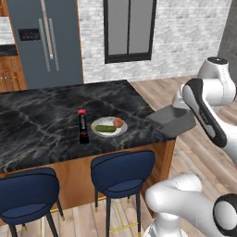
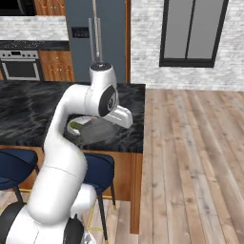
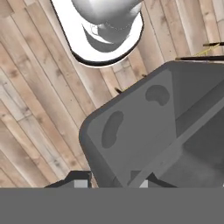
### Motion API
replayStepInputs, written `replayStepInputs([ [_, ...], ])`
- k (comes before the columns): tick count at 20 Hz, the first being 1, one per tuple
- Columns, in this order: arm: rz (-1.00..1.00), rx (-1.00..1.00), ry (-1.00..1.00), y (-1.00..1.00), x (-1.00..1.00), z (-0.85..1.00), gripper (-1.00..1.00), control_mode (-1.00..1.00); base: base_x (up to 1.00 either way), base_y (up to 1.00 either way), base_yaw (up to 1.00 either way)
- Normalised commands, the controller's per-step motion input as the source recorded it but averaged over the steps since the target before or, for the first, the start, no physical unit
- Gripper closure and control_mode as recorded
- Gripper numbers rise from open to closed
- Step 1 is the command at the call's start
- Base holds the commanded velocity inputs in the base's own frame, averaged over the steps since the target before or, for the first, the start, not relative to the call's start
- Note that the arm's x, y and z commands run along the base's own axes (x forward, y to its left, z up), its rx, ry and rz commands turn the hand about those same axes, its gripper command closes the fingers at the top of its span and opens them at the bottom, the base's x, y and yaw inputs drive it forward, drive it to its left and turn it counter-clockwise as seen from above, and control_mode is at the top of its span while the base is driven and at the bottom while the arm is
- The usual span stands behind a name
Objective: Retrieve the tupperware and aluminum foil from the cabinet and place them on the dining counter near the plate with cucumber and onion to prepare for storing leftovers.
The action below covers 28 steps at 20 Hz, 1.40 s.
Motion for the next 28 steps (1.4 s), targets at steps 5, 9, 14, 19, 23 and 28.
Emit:
replayStepInputs([
  [5, 0.0, 0.0, 0.11, -0.04, 1.0, -0.36, 1.0, -1.0, 0.0, 0.0, 0.0],
  [9, 0.0, -0.03, 0.08, 0.06, 1.0, -0.48, 1.0, -1.0, 0.0, 0.0, 0.0],
  [14, 0.0, -0.11, 0.0, 0.44, 0.93, -0.67, 1.0, -1.0, 0.0, 0.0, 0.0],
  [19, 0.0, -0.03, -0.07, 0.09, 0.78, -0.61, 1.0, -1.0, 0.0, 0.0, 0.0],
  [23, 0.0, 0.0, -0.02, -0.33, 0.81, -0.43, 1.0, -1.0, 0.0, 0.0, 0.0],
  [28, -0.02, 0.0, 0.0, -0.29, 0.88, -0.61, 1.0, -1.0, 0.0, 0.0, 0.0],
])
